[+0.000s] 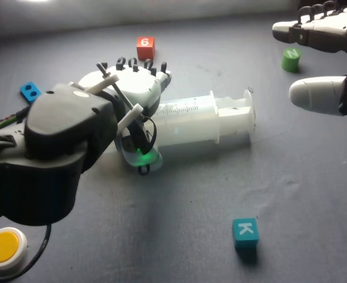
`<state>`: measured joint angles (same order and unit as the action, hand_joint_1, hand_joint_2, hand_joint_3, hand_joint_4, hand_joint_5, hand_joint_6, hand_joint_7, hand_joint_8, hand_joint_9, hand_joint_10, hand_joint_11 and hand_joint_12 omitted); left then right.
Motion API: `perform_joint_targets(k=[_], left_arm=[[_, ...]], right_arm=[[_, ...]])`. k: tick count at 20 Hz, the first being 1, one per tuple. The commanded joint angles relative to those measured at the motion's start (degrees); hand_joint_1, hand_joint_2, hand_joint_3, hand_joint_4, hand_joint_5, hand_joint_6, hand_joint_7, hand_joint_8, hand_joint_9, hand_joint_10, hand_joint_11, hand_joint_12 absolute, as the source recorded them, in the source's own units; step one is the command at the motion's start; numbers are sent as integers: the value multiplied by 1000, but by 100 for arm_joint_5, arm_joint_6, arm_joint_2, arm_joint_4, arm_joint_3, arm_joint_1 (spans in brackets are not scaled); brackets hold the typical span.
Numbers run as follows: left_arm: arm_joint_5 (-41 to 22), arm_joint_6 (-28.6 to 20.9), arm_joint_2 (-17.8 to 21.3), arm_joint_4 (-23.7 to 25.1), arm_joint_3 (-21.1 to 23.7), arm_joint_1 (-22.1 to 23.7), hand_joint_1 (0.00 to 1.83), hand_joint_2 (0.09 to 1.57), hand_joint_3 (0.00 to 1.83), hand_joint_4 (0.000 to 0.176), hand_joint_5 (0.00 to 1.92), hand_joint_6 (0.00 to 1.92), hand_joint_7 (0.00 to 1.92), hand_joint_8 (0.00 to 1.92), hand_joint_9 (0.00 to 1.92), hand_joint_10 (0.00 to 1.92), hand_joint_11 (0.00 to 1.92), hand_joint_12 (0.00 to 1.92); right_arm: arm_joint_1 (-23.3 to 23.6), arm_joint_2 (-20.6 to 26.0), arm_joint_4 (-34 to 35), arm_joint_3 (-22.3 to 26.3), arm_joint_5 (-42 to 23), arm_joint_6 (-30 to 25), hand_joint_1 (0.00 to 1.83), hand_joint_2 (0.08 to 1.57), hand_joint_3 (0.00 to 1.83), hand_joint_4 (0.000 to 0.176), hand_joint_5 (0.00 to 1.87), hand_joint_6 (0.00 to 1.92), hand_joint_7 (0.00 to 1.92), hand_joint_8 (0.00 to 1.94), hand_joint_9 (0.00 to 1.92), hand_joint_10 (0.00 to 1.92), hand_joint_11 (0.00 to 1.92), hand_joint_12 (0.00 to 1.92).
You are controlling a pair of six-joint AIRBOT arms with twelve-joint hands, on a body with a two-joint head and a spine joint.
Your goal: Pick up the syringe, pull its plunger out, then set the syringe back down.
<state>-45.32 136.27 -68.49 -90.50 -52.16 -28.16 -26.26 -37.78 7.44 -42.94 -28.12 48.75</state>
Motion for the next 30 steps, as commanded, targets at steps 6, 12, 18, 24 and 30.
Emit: perform_joint_targets(k=[6, 12, 18, 24, 30], left_arm=[[-216, 3, -287, 354, -273, -110, 1114, 948, 6, 0, 0, 0, 0, 0, 0, 0, 2, 1], [-215, -168, -730, 357, -818, -194, 1060, 939, 0, 0, 0, 0, 16, 6, 17, 7, 31, 15], [-214, -303, -1010, 392, -1167, -361, 1040, 959, 8, 0, 5, 1, 30, 5, 30, 6, 26, 36], [-216, -405, -1033, 449, -1204, -536, 1185, 1025, 12, 0, 193, 32, 252, 31, 245, 46, 0, 615], [-216, -405, -1063, 451, -1185, -535, 1276, 1220, 0, 0, 680, 64, 739, 1107, 789, 320, 360, 1243]], right_arm=[[72, 7, -35, -15, -673, 183, 37, 1230, 0, 0, 153, 3, 178, 2, 158, 3, 0, 384], [70, -4, -35, -37, -658, 286, 0, 1244, 3, 0, 174, 0, 187, 0, 166, 1, 0, 391], [71, -12, -35, -41, -667, 314, 0, 1249, 1, 0, 176, 5, 186, 5, 162, 4, 0, 371], [71, -16, -35, -40, -667, 373, 42, 1243, 0, 0, 196, 2, 201, 3, 188, 1, 0, 476], [56, -19, -35, -40, -666, 374, 53, 1251, 1, 0, 200, 2, 211, 1, 189, 3, 0, 495]])
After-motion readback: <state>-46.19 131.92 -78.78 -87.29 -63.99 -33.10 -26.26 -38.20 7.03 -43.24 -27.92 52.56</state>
